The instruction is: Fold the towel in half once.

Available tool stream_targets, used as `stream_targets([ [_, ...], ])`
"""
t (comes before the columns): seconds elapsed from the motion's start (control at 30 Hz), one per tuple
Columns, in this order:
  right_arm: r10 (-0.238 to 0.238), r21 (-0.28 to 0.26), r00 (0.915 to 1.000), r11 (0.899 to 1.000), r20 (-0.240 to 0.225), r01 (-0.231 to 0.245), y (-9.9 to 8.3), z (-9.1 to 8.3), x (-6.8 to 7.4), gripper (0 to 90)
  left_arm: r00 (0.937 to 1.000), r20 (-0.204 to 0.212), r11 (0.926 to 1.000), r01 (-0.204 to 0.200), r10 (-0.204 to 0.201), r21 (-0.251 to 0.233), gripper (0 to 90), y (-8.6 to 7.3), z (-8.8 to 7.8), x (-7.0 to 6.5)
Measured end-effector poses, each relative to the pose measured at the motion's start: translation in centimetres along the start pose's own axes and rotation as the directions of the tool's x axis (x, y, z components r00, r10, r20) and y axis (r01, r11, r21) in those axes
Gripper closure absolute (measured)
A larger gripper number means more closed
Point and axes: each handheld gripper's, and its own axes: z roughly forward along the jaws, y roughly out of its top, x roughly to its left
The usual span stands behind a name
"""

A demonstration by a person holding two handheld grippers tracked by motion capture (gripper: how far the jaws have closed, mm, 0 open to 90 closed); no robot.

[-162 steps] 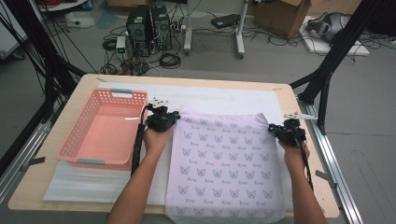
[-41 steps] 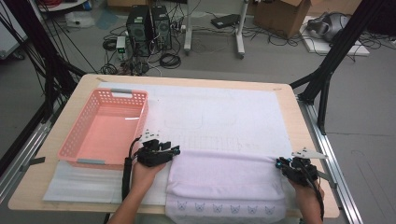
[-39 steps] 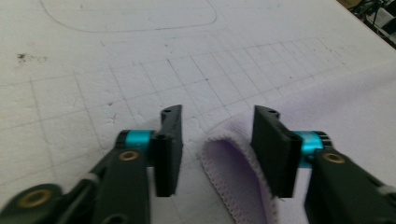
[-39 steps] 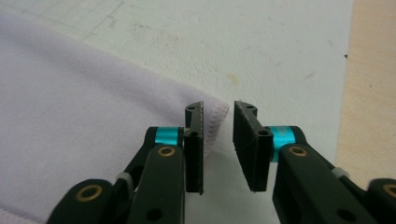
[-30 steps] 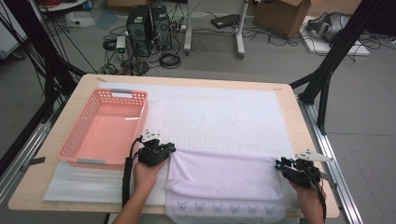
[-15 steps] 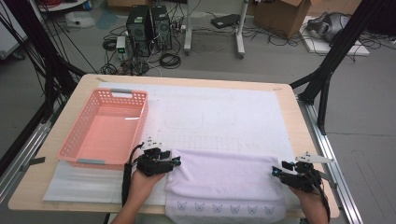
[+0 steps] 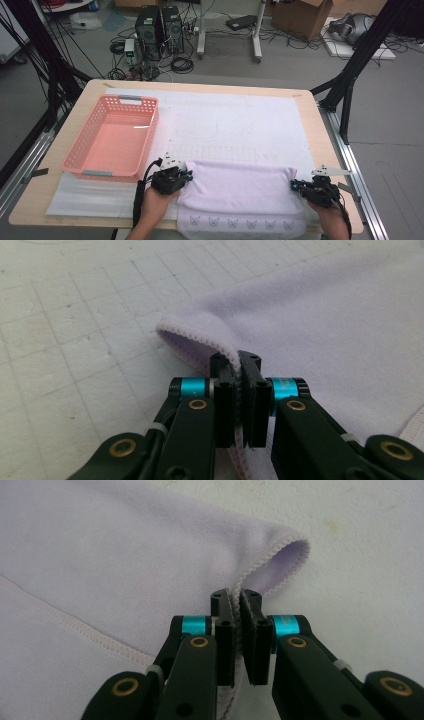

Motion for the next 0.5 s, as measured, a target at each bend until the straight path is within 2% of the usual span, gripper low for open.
stream_targets([
  [0.1, -0.017, -0.033, 0.9999, 0.999, -0.003, 0.016, 0.5, 0.0, -0.3, 86.8, 0.9991, 0.021, 0.9980, 0.039, -0.038, -0.050, 86.0, 0.9, -0.1, 0.8],
  [0.17, -0.021, -0.069, 0.9998, 0.997, -0.001, 0.021, 1.2, 0.0, -0.5, 86.9, 0.9991, 0.016, 0.9963, 0.040, -0.039, -0.076, 86.0, 2.1, -0.1, 1.2],
  [0.27, -0.038, -0.105, 0.9991, 0.994, 0.018, 0.039, 2.9, 0.1, -0.9, 86.9, 0.9980, -0.001, 0.9919, 0.063, -0.063, -0.111, 86.0, 4.1, 0.1, 2.3],
  [0.3, -0.026, -0.119, 0.9996, 0.992, 0.010, 0.027, 4.1, 0.4, -1.6, 86.9, 0.9974, -0.002, 0.9907, 0.071, -0.071, -0.117, 86.0, 4.7, 0.3, 2.7],
  [0.33, -0.026, -0.119, 0.9996, 0.992, 0.010, 0.027, 4.1, 0.4, -1.6, 86.9, 0.9972, -0.003, 0.9892, 0.073, -0.074, -0.127, 86.0, 5.3, 0.4, 3.1],
  [0.4, -0.020, -0.137, 0.9998, 0.990, 0.010, 0.021, 5.2, 0.8, -2.2, 86.9, 0.9970, -0.013, 0.9876, 0.073, -0.076, -0.139, 86.0, 6.3, 0.8, 3.7],
  [0.47, -0.034, -0.143, 0.9989, 0.989, 0.033, 0.038, 6.8, 1.5, -3.1, 86.8, 0.9972, -0.018, 0.9873, 0.070, -0.073, -0.142, 85.9, 7.3, 1.3, 4.4],
  [0.5, -0.034, -0.143, 0.9989, 0.989, 0.033, 0.038, 6.8, 1.5, -3.1, 86.8, 0.9973, -0.024, 0.9871, 0.065, -0.070, -0.147, 85.9, 7.8, 1.5, 4.7],
])
